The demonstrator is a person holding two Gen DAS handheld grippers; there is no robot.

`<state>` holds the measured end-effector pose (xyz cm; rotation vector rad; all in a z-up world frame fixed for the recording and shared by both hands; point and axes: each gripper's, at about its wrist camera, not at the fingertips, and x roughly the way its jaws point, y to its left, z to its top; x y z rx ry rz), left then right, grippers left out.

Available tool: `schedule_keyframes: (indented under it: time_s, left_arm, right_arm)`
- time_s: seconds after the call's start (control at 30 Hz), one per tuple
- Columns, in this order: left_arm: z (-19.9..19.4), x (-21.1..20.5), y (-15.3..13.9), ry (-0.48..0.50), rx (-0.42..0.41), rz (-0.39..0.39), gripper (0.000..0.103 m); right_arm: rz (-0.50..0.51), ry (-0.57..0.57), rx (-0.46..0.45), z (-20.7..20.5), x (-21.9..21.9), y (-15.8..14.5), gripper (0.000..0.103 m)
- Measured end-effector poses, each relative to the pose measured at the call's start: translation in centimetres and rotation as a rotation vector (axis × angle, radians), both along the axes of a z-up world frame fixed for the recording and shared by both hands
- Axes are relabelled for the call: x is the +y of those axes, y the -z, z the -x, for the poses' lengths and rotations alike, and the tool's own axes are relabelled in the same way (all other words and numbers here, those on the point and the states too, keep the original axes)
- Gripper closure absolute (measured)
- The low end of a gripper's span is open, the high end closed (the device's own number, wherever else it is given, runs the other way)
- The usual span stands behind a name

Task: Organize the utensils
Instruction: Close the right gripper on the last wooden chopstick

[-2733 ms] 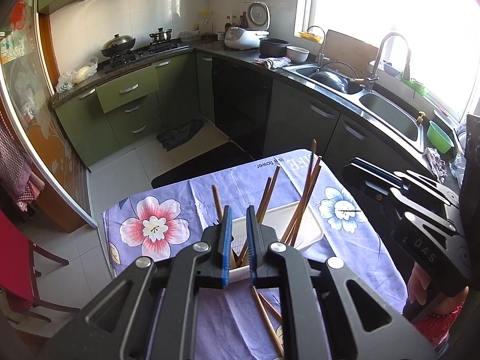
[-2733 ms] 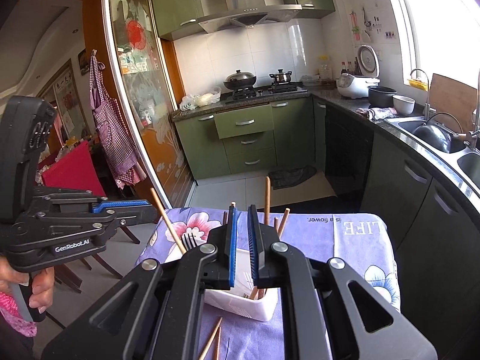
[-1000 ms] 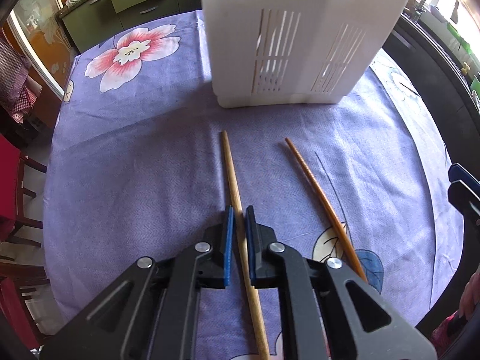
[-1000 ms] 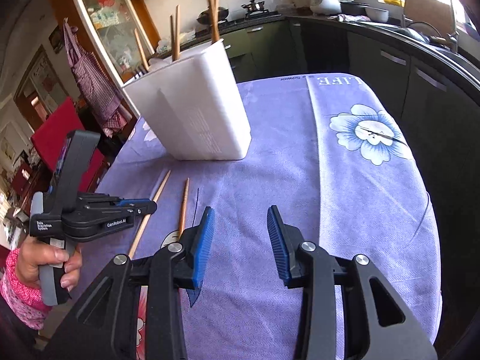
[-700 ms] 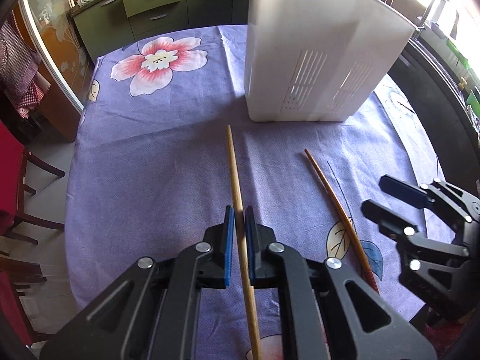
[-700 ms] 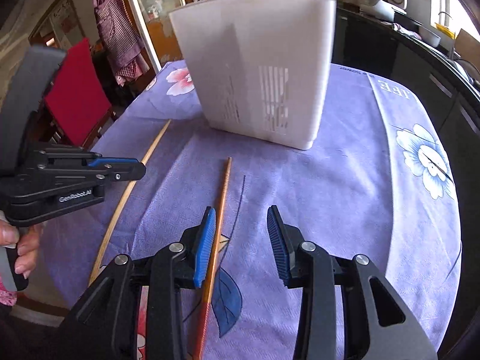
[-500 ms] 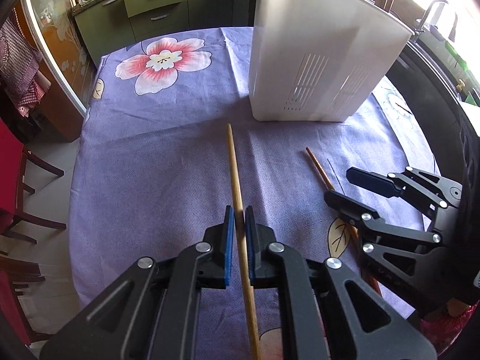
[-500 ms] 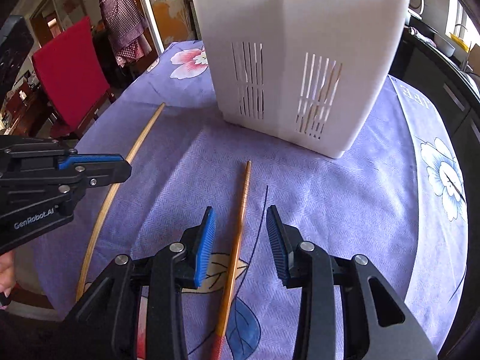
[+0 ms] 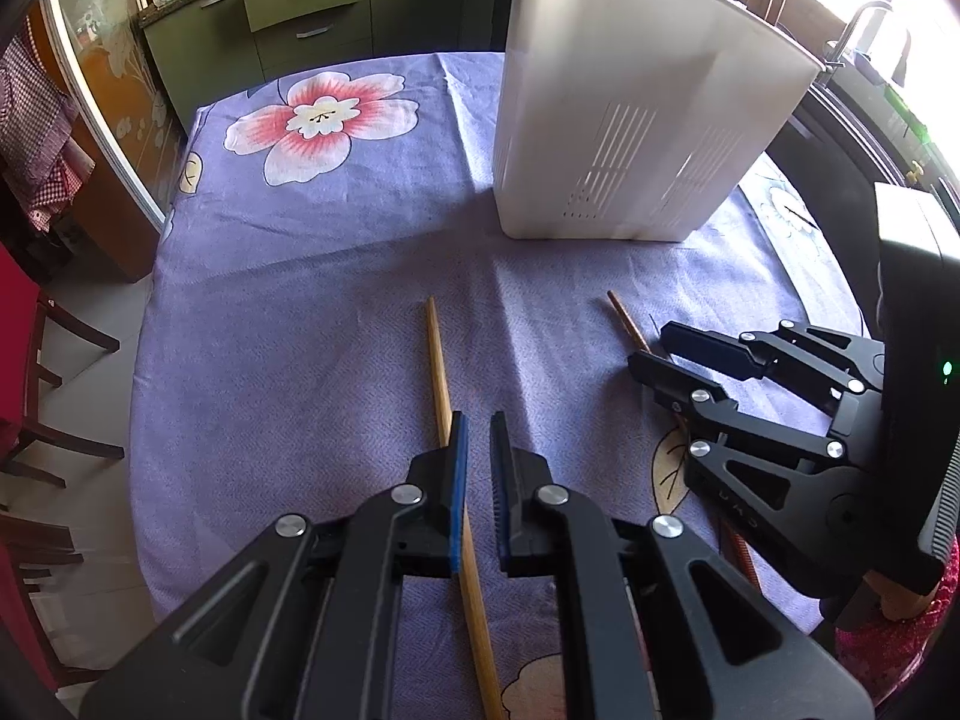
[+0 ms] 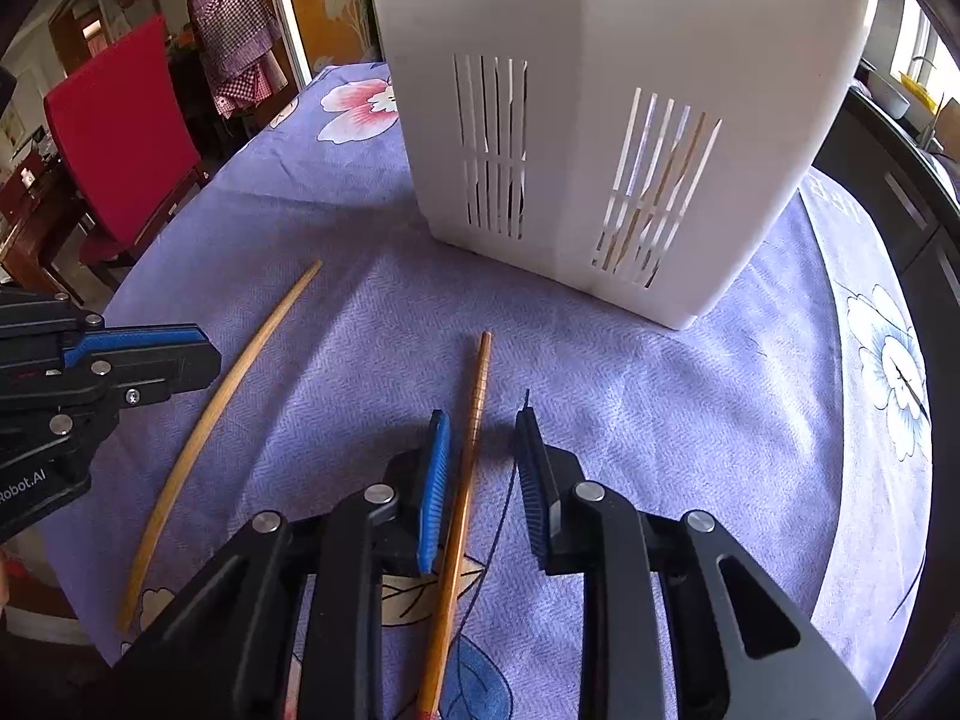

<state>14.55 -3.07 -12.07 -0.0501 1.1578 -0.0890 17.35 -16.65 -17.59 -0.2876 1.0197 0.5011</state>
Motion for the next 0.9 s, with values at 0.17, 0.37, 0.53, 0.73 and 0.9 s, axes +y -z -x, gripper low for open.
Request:
schedule_keyframes:
  time_s: [0.17, 0.37, 0.53, 0.73, 0.9]
  left_arm:
    - [-0.7, 0.4, 0.6, -0.018, 0.038, 0.006, 0.096]
    - [-1.3, 0.8, 2.0, -0.044, 0.097, 0.016, 0.095]
    - [-1.8, 0.9, 2.4, -0.058, 0.103, 0.003, 0.093]
    - [-2.0, 0.0, 2.6, -0.031, 0.081, -0.079, 0.086]
    - [-1.7, -0.9, 2.5, 0.003, 0.067, -0.092, 0.097]
  right_arm:
    - [0.009, -0.005, 0.001, 0.1, -0.1, 0.0, 0.083]
    - [-0.003, -0.001, 0.0, 0.0, 0.0, 0.1, 0.085]
    - [-0.001, -0.008, -0.003, 0.1, 0.3, 0.3, 0.089]
    - [-0.006, -0.006, -0.002, 0.2, 0.5, 0.3, 0.09]
    - [-0.037, 0.01, 0.002, 0.3, 0.4, 0.4, 0.097]
